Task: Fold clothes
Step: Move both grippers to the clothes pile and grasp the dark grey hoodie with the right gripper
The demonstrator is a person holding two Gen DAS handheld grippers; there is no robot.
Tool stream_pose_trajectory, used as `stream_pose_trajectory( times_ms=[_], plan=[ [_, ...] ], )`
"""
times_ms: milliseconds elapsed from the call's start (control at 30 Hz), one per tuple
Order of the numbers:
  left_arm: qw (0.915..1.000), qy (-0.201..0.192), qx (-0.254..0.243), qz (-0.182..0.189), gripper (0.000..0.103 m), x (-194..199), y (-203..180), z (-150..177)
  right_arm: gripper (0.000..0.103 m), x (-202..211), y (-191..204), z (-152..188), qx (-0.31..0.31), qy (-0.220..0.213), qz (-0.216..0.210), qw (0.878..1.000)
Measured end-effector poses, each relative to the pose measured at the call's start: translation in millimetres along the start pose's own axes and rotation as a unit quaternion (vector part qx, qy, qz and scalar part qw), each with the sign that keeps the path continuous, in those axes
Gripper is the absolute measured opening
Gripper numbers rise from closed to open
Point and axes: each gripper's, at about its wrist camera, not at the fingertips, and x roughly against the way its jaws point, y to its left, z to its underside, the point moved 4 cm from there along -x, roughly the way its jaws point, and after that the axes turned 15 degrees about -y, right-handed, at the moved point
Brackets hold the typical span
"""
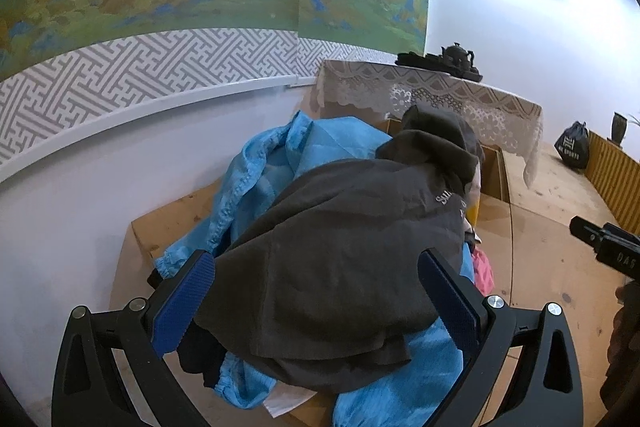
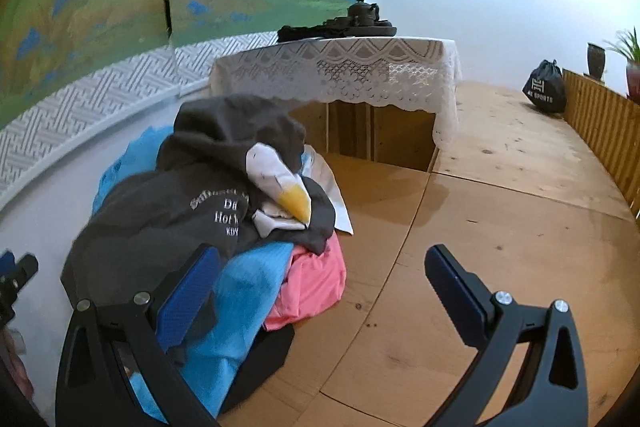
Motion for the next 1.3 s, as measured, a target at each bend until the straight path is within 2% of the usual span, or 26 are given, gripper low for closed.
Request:
stream_pose_trajectory(
  times_ms=[133,267,400,667,833,867,967,1100,1300],
  plan=[
    [0.9999,-0.011,-0.009,-0.002,0.102,-1.4,-1.6,-0.2,0.103,-17.7,3.2,0.4,-0.004,0.02,-0.034,0.999],
    [0.9987,-0.016,-0.048,-0.007,0.101,-4.5,-10.9,-0.8,0.103,-30.4,10.0,4.8,-0.01,0.032,-0.058,0.998],
    [0.9987,-0.025,-0.044,-0.002,0.101,-6.0,-14.1,-3.1,0.103,-36.1,21.5,8.8,0.003,0.029,-0.069,0.997],
    [0.9984,-0.018,-0.053,-0.003,0.101,-18.7,-17.3,-6.7,0.103,-64.4,40.4,5.1,0.067,0.034,-0.052,0.996],
    [0.9996,-0.01,-0.027,0.002,0.101,-29.3,-7.9,-8.3,0.103,-93.3,43.6,-10.0,0.065,0.041,-0.054,0.996],
    [0.9996,-0.011,-0.025,0.001,0.098,-31.0,-6.1,-8.3,0.103,-100.1,44.2,-11.6,0.061,0.049,-0.06,0.995],
    [0.9992,-0.019,-0.032,-0.015,0.094,-35.1,0.5,-7.5,0.103,-121.4,49.7,-17.6,0.057,0.06,-0.071,0.994],
    [0.9986,-0.016,-0.047,-0.019,0.094,-41.6,5.7,-2.4,0.103,-140.6,70.0,-24.2,0.086,0.041,-0.08,0.992],
    [0.9982,-0.005,-0.057,-0.021,0.094,-54.2,12.7,5.2,0.103,-182.9,94.4,-19.7,0.118,0.05,-0.066,0.99]
  ],
)
